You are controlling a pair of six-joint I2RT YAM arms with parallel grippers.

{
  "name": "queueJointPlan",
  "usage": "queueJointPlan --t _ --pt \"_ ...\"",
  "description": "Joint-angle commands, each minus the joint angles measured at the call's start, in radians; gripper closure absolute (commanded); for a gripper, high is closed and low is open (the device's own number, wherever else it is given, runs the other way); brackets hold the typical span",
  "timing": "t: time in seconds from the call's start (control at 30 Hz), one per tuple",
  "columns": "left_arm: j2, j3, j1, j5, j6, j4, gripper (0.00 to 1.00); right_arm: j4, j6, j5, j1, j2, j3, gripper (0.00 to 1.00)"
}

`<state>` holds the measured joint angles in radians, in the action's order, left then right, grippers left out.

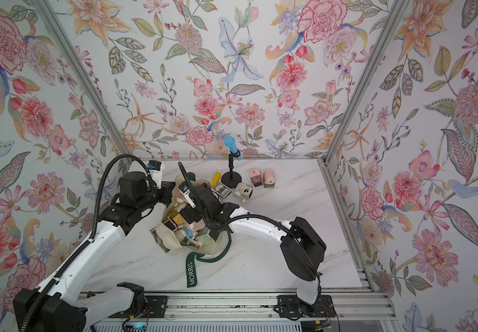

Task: Take out the pencil sharpeners from the tote bags
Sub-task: Pick up the pencil sharpener from the canvas bag.

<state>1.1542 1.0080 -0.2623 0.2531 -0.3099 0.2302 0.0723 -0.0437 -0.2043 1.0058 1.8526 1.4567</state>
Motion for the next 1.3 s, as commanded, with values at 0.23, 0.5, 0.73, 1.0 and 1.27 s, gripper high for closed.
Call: queueJointPlan --t 0.23,0.5,0.73,1.0,1.27 --pt "-0.006 0.026 -0.005 0.005 0.024 -0.005 1.00 0.050 -0.031 0.092 -0.066 0.123 0.121 0.05" --pt "-0.005 0.035 0.006 0.025 0.016 -0.012 1.00 -0.022 -0.048 0.217 -0.062 0.126 0.083 0.12" --pt "-0.004 0.046 0.022 0.056 0.008 -0.008 1.00 -0.064 -0.088 0.239 -0.034 0.079 0.000 0.11" --pt "-0.007 0.044 0.026 0.072 0.009 -0.009 1.00 -0.139 -0.023 0.164 -0.069 0.079 -0.001 0.10" --pt "0.000 0.046 0.026 0.080 0.011 -0.008 1.00 -0.188 -0.097 0.249 -0.107 0.145 0.059 0.08"
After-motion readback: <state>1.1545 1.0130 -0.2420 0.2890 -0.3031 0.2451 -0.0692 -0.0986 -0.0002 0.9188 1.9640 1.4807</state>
